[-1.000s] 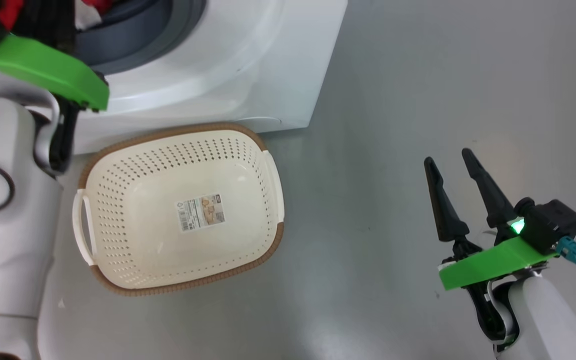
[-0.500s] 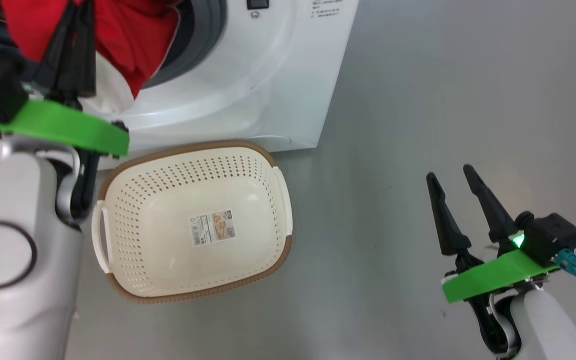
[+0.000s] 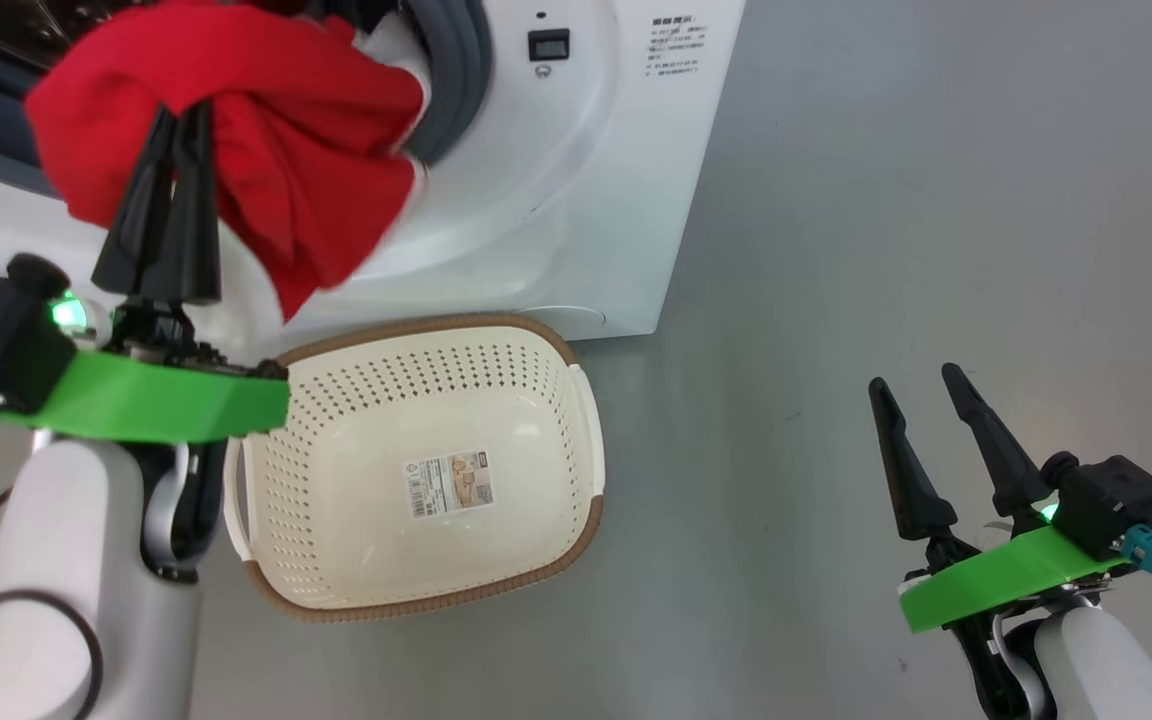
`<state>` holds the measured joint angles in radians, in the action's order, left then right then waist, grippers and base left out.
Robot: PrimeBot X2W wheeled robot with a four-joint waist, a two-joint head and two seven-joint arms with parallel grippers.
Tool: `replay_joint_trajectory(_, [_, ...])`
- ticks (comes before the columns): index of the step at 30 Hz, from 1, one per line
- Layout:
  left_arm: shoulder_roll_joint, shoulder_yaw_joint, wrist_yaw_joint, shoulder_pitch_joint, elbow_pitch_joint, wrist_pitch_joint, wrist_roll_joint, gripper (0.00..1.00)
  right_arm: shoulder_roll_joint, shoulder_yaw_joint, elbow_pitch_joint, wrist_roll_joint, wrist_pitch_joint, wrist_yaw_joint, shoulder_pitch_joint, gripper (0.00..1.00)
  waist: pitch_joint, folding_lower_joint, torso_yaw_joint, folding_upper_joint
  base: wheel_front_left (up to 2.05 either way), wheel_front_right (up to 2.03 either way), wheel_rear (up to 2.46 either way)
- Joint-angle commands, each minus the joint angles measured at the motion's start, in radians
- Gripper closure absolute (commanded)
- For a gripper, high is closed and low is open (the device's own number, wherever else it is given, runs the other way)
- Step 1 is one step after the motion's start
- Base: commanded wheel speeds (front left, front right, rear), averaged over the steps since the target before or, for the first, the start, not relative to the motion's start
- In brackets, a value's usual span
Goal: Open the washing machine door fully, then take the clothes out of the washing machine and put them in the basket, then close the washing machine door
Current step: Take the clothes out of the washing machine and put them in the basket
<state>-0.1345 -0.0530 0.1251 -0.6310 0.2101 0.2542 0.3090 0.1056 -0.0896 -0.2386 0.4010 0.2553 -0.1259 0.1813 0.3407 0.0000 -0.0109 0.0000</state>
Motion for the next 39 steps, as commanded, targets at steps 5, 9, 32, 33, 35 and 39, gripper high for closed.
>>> replay_joint_trajectory(5, [-0.021,0.035,0.006,0.040,-0.102,0.008,-0.025,1.00,0.010,-0.015,0.027,-0.006,0.006,-0.005,-0.022,0.00,-0.003,0.0000,0.002,0.0000,0.00,0.00,0.00])
replay_joint_trajectory(9, [-0.014,0.035,0.005,0.064,-0.147,0.008,-0.033,1.00,0.009,-0.015,0.028,-0.006,0.006,-0.005,-0.021,0.00,0.000,0.0000,-0.002,0.0000,0.00,0.00,0.00])
replay_joint_trajectory(32, [0.056,0.001,0.005,0.177,0.161,0.008,-0.017,1.00,0.000,-0.006,0.054,-0.011,0.006,-0.005,0.033,0.00,0.145,0.0000,-0.004,0.0000,0.00,0.00,0.00])
replay_joint_trajectory(33, [0.057,-0.001,0.005,0.170,0.186,0.008,-0.018,1.00,0.000,-0.006,0.055,-0.012,0.006,-0.005,0.038,0.00,0.155,0.0000,-0.006,0.0000,0.00,0.00,0.00])
replay_joint_trajectory(35, [0.061,-0.012,0.005,0.156,0.239,0.008,-0.009,1.00,-0.001,-0.008,0.058,-0.012,0.006,-0.005,0.047,0.00,0.174,0.0000,-0.010,0.0000,0.00,0.00,0.00])
replay_joint_trajectory(39, [0.060,-0.025,0.005,0.128,0.344,0.008,-0.008,1.00,-0.007,-0.016,0.062,-0.014,0.006,-0.005,0.064,0.00,0.206,0.0000,-0.021,0.0000,0.00,0.00,0.00])
